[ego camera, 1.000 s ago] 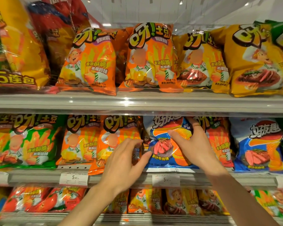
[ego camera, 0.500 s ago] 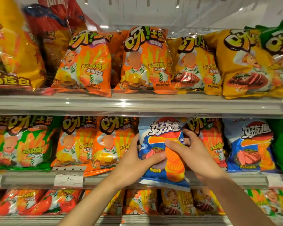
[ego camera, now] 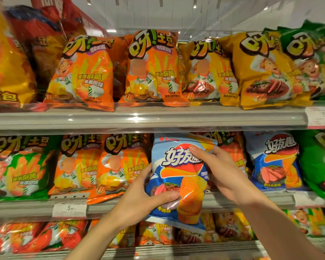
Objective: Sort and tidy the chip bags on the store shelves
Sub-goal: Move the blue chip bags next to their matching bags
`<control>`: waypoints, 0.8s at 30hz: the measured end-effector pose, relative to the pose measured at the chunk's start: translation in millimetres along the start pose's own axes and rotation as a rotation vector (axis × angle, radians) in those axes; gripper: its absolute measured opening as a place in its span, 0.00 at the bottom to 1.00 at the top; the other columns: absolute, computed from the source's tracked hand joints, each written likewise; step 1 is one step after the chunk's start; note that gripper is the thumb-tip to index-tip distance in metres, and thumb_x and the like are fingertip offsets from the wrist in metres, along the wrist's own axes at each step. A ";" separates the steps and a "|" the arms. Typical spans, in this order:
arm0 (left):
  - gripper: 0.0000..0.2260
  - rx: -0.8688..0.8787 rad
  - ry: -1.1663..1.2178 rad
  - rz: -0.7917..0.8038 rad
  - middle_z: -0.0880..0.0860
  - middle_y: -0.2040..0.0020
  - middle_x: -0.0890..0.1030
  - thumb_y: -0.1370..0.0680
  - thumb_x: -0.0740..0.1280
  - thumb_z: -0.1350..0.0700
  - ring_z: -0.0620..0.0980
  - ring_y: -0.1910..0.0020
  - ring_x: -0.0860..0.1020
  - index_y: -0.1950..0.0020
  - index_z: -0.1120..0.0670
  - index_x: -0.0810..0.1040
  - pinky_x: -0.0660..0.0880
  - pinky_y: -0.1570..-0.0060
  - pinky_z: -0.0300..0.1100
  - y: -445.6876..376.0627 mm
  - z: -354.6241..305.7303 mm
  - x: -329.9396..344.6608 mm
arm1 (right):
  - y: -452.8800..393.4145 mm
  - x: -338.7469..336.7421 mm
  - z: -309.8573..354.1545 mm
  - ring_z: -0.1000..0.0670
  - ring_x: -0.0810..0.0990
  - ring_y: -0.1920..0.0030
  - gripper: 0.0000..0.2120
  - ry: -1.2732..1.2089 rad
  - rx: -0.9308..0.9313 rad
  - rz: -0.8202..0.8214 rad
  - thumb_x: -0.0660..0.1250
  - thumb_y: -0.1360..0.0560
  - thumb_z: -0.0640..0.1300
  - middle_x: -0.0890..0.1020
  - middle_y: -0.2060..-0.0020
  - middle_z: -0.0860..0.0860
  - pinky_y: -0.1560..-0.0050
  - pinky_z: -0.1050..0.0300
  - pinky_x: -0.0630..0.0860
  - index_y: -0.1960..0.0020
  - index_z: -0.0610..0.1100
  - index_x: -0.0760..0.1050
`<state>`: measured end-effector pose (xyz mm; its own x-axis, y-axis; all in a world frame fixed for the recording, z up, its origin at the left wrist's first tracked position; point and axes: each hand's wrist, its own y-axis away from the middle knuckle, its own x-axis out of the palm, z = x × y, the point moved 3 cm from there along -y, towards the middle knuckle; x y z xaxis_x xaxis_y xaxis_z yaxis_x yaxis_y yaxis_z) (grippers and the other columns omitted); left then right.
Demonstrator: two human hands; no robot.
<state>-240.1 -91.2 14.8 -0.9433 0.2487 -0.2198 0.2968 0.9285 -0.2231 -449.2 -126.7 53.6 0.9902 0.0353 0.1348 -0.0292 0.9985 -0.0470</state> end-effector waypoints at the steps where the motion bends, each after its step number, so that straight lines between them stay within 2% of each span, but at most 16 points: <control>1: 0.31 0.009 0.007 0.000 0.42 0.40 0.83 0.29 0.77 0.57 0.45 0.42 0.83 0.29 0.48 0.70 0.79 0.46 0.37 0.2 0.7 1.5 | 0.1 -2.0 -0.1 0.44 0.87 0.51 0.21 -0.013 -0.015 0.005 0.76 0.28 0.48 0.87 0.51 0.44 0.55 0.53 0.82 0.39 0.40 0.77; 4: 0.30 0.019 0.033 -0.009 0.41 0.41 0.83 0.29 0.75 0.58 0.45 0.42 0.83 0.30 0.45 0.69 0.78 0.47 0.36 1.7 0.5 6.3 | -0.3 -9.3 -1.5 0.43 0.86 0.48 0.20 -0.069 -0.045 0.016 0.75 0.29 0.45 0.86 0.48 0.43 0.46 0.48 0.81 0.38 0.41 0.79; 8: 0.27 0.003 0.052 -0.021 0.42 0.41 0.84 0.29 0.74 0.57 0.46 0.42 0.83 0.33 0.46 0.71 0.79 0.47 0.37 3.9 1.5 14.7 | 1.9 -17.9 1.4 0.44 0.86 0.49 0.19 -0.078 -0.063 0.024 0.75 0.29 0.45 0.87 0.49 0.45 0.46 0.49 0.80 0.40 0.42 0.80; 12: 0.25 -0.029 0.082 -0.082 0.46 0.40 0.84 0.27 0.75 0.58 0.47 0.42 0.83 0.32 0.50 0.72 0.78 0.47 0.36 9.9 7.1 24.6 | 1.6 -25.8 -2.7 0.43 0.86 0.49 0.16 -0.102 -0.051 0.024 0.74 0.28 0.44 0.87 0.50 0.44 0.44 0.45 0.81 0.42 0.41 0.81; 15: 0.23 -0.041 0.085 -0.143 0.43 0.43 0.85 0.26 0.77 0.52 0.44 0.43 0.83 0.35 0.50 0.74 0.77 0.49 0.33 17.3 11.3 32.7 | 5.6 -30.2 -5.1 0.43 0.87 0.50 0.19 -0.087 -0.051 0.012 0.76 0.30 0.46 0.87 0.50 0.45 0.45 0.44 0.81 0.41 0.42 0.80; 18: 0.20 -0.045 0.086 -0.162 0.46 0.45 0.85 0.25 0.74 0.49 0.44 0.45 0.83 0.36 0.52 0.76 0.76 0.50 0.32 26.5 12.0 41.5 | 13.5 -35.1 -8.0 0.43 0.86 0.49 0.19 -0.070 -0.068 -0.008 0.76 0.28 0.45 0.87 0.49 0.45 0.43 0.41 0.81 0.39 0.42 0.79; 21: 0.18 -0.033 0.107 -0.168 0.44 0.46 0.86 0.25 0.73 0.45 0.42 0.46 0.83 0.38 0.50 0.78 0.75 0.52 0.29 32.0 11.5 47.5 | 27.5 -36.6 -2.9 0.45 0.86 0.49 0.15 -0.012 -0.124 -0.025 0.74 0.26 0.45 0.87 0.49 0.48 0.44 0.44 0.81 0.41 0.44 0.80; 24: 0.17 -0.030 0.136 -0.111 0.39 0.47 0.85 0.27 0.68 0.50 0.37 0.47 0.82 0.39 0.47 0.77 0.75 0.53 0.27 36.2 9.3 51.6 | 42.8 -37.8 1.5 0.49 0.87 0.50 0.08 0.066 -0.182 -0.037 0.73 0.25 0.45 0.88 0.51 0.51 0.47 0.51 0.83 0.45 0.49 0.81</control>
<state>-276.7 -47.3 -13.4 -0.9821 0.1773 -0.0641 0.1870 0.9597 -0.2100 -488.0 -85.2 48.0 0.9971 -0.0104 0.0751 0.0269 0.9746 -0.2223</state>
